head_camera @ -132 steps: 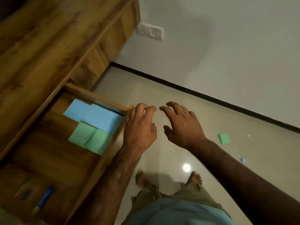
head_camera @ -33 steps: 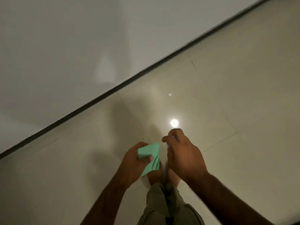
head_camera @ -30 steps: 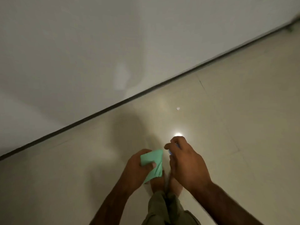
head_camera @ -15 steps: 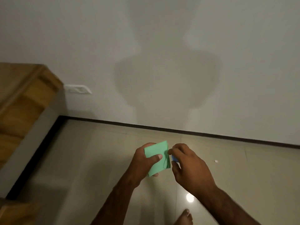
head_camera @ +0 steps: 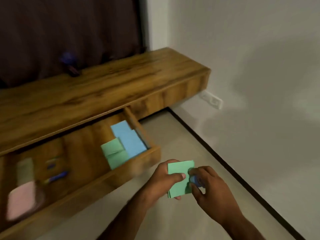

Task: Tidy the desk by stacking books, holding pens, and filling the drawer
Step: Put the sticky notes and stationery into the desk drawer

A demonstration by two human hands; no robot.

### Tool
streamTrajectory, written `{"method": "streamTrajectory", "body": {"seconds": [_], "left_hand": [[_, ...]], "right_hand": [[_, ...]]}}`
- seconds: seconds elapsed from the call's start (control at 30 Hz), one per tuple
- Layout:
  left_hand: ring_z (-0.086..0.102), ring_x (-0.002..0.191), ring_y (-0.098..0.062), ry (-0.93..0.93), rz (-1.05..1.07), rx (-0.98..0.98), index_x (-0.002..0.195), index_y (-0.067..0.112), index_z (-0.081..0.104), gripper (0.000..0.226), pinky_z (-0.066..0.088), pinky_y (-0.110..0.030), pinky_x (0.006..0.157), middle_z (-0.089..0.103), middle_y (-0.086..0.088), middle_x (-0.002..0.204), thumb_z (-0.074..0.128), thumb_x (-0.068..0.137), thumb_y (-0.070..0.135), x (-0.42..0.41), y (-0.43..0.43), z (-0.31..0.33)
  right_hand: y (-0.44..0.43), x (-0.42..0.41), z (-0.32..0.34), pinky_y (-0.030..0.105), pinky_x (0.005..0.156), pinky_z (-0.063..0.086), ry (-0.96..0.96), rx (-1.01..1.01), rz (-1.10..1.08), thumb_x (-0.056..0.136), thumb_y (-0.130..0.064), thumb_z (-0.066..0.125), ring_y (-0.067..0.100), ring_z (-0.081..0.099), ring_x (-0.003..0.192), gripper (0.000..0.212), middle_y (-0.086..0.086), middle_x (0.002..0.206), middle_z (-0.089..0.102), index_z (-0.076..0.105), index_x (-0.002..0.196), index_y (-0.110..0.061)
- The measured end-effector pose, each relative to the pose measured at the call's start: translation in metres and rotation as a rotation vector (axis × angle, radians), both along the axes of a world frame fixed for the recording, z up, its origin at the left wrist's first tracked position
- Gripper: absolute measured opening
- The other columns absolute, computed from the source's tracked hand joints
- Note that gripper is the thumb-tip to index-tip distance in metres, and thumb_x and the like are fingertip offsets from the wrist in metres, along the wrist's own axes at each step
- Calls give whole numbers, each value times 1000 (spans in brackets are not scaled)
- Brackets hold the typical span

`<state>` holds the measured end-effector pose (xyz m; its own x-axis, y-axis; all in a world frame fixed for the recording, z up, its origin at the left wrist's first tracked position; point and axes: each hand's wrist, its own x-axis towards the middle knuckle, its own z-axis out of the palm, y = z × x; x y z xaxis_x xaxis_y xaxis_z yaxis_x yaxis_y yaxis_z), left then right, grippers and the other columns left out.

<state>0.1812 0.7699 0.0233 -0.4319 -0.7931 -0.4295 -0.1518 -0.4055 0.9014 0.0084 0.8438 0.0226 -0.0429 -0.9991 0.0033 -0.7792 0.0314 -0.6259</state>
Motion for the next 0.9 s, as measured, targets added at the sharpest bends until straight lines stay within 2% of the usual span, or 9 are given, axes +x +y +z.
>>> {"method": "streamTrajectory", "body": {"seconds": [0.13,0.27,0.4,0.5,0.57,0.67,0.77,0.83,0.9], "left_hand": [[71,85,-35,13,179,7,109,26,61,31,60,-53,61,69,-9,99,66,88,4,100,-14,7],[70,88,-32,64,334,11,109,21,63,27,59,-46,60,70,-7,101,64,89,3,184,-22,9],[72,94,-32,122,461,76,120,19,64,30,60,-44,64,74,-7,109,61,93,7,232,-25,7],[72,97,-36,139,562,125,121,15,64,31,60,-56,72,73,-11,112,63,91,7,253,-32,1],[71,99,-36,146,610,141,123,14,62,33,59,-59,75,72,-12,115,62,91,5,260,-44,-5],[68,103,-35,126,690,195,122,18,59,31,59,-58,78,68,-9,119,62,93,7,264,-70,-13],[66,105,-28,57,734,175,120,25,57,30,59,-55,84,66,-2,117,62,94,12,262,-109,-30],[65,107,-25,-14,757,139,116,28,56,29,55,-55,93,67,-2,116,62,93,11,259,-138,-40],[64,109,-26,-69,795,150,118,24,56,31,53,-54,97,67,-6,119,62,92,7,255,-168,-50]], "right_hand": [[-44,86,-2,27,69,58,-87,-33,109,76,-15,78,4,64,86,38,-19,104,64,66,107,-33],[-83,166,2,25,74,55,-128,-9,199,78,-19,79,3,65,86,37,-16,94,70,61,98,-45],[-111,213,4,28,80,57,-173,31,324,84,-19,76,4,66,94,26,-16,99,70,66,101,-36],[-133,235,1,28,86,56,-156,58,370,85,-23,75,7,66,96,25,-12,104,69,68,107,-32],[-152,246,-2,20,86,52,-139,94,390,86,-27,74,9,64,99,25,-12,106,67,67,110,-31],[-186,255,-10,7,77,44,-116,131,396,86,-29,74,5,61,95,28,-15,106,64,66,112,-32],[-230,260,-23,1,72,38,-106,152,384,86,-27,74,2,59,90,29,-14,106,64,69,115,-30],[-263,260,-32,7,77,41,-101,173,397,88,-27,71,4,59,93,29,-11,108,65,70,118,-26],[-299,258,-43,21,84,47,-81,210,428,90,-27,69,11,61,99,30,-7,111,67,70,120,-24]]}}
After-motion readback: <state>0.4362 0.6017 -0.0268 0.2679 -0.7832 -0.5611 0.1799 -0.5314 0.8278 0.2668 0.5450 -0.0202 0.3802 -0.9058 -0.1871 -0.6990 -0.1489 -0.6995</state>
